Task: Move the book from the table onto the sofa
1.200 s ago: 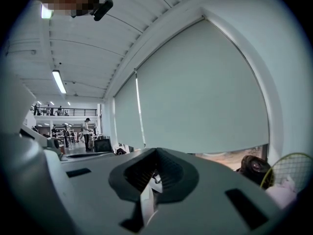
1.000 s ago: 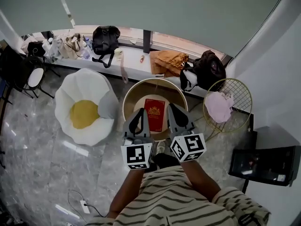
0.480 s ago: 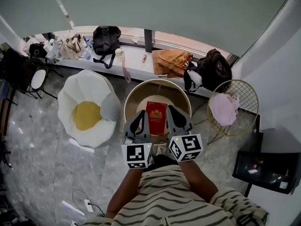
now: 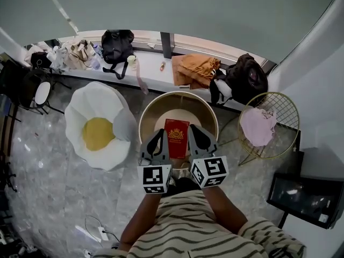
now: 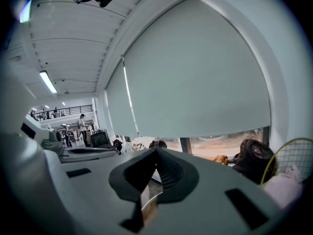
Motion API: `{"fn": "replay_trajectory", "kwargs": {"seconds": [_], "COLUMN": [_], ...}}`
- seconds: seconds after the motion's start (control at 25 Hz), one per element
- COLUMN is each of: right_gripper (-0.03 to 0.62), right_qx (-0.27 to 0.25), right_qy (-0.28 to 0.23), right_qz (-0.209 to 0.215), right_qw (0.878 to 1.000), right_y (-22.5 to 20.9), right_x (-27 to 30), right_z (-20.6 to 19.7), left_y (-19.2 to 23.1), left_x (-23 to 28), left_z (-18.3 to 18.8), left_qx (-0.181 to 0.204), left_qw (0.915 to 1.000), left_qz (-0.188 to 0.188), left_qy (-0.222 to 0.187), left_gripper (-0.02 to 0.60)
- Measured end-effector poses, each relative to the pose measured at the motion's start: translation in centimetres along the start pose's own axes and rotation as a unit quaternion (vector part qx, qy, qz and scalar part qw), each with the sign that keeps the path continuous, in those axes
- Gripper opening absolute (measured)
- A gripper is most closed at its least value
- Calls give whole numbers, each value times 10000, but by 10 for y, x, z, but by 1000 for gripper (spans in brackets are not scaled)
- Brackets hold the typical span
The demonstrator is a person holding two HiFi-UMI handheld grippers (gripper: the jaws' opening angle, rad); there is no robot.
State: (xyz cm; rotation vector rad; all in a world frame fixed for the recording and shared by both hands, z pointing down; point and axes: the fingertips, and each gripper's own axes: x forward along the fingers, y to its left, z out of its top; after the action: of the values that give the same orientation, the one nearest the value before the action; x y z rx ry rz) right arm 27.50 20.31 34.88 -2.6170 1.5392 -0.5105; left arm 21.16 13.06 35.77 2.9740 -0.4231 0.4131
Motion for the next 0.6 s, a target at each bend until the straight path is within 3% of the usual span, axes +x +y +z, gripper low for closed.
{"fn": "replay_trajectory", "kwargs": {"seconds": [0.24, 0.6], "right_gripper": [14, 15], "right_qx": [165, 392], "right_qy": [278, 683], "right_qz": [117, -39], "right_qw": [9994, 9969], "right_y": [-10, -17], "right_x": [9, 18], "right_z": [-20, -67], "left_y": [-6, -3], "left_x": [13, 27], "left_z": [-17, -63], "left_qx": [-47, -256], "left_qw": [9996, 9965], "left_qz": [-70, -335], "left_qy": [262, 715], "left_gripper": [6, 8]}}
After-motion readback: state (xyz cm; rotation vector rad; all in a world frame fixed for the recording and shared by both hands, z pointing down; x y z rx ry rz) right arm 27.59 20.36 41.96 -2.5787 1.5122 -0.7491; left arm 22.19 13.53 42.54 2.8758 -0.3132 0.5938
